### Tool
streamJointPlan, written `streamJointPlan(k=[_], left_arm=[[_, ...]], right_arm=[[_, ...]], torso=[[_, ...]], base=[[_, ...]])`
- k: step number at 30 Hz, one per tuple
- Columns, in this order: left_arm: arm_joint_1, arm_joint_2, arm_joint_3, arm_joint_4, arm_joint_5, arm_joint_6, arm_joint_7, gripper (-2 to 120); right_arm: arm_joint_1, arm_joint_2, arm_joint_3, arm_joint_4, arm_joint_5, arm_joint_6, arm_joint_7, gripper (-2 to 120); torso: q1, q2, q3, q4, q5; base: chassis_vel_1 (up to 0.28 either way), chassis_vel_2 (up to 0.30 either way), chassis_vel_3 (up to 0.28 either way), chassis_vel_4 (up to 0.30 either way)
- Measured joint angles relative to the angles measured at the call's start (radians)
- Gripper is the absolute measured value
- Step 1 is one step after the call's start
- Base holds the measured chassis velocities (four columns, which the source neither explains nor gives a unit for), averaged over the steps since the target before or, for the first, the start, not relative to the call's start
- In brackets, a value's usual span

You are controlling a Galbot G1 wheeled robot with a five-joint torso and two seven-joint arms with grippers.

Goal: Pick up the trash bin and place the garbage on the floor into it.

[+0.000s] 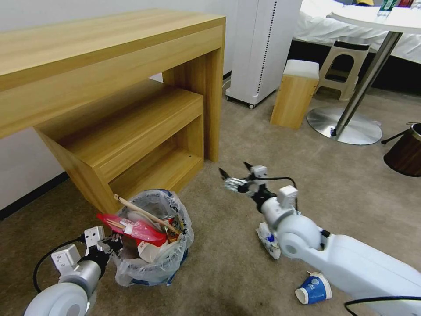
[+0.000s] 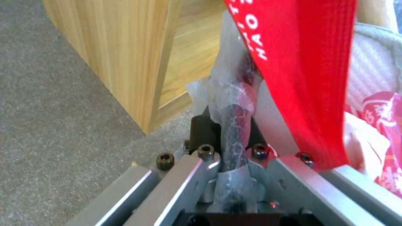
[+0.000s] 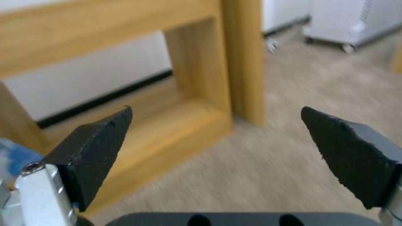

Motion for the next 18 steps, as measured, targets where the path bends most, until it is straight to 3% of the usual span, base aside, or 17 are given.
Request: streamJointPlan(k=[9,18], left_arm=[[-0.01,-0.002,0.001,0.018,0.003,-0.005,0.001,0],[-0.014,0.0,-0.006,0.049,0.005,-0.019,0.006,0]], right_arm=[[-0.172,-0.053,0.121,0.072,0.116,-0.144,0.124,100],[-0.375,-0.04,0.258,0.072,0.157,-0.308,0.263,100]], torso=[[0.0,0.0,0.0,0.0001,-0.0001],[0.0,0.0,0.0,-0.0001,0.0]], base=[[0.0,0.0,0.0,0.0],[0.0,0.0,0.0,0.0]])
